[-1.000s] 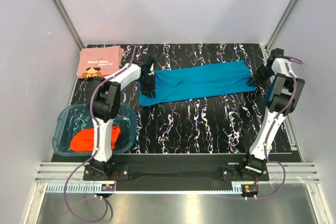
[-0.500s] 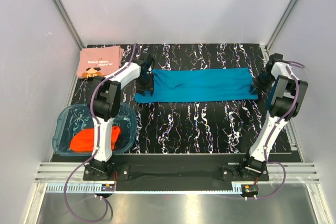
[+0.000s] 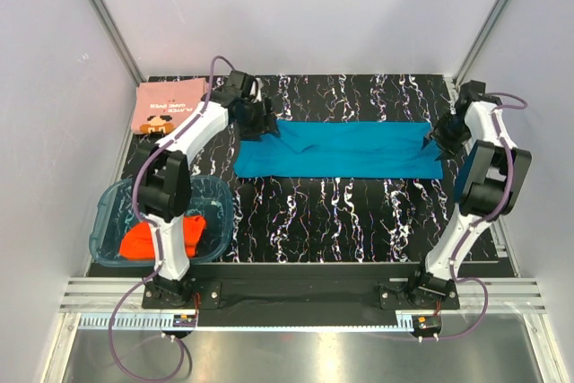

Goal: Fold and stack the t-shirts
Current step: Fold the tshirt

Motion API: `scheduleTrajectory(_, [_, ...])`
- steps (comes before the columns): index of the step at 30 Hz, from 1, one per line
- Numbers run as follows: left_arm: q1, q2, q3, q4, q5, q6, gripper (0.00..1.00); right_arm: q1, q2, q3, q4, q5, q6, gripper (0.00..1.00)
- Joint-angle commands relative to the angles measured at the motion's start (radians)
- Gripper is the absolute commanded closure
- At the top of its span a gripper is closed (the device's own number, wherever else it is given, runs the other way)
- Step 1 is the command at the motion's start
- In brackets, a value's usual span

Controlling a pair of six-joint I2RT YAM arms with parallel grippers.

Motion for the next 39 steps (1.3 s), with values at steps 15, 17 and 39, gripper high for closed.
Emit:
scheduleTrajectory(15, [-0.172, 0.195, 0.083, 0.294, 0.018, -0.114, 0.47, 0.129, -0.302, -0.204, 0.008, -0.113, -0.003, 0.41])
scheduleTrajectory(17, [-0.172, 0.22, 0.109, 0.273, 0.01, -0.106, 0.5, 0.129, -0.309, -0.216, 0.008, -0.118, -0.006, 0.41])
scheduleTrajectory(39, [-0.172, 0.396, 0.346, 0.501, 0.079, 0.021, 0.5, 0.131, -0.343, -0.253, -0.027, -0.162, -0.011, 0.41])
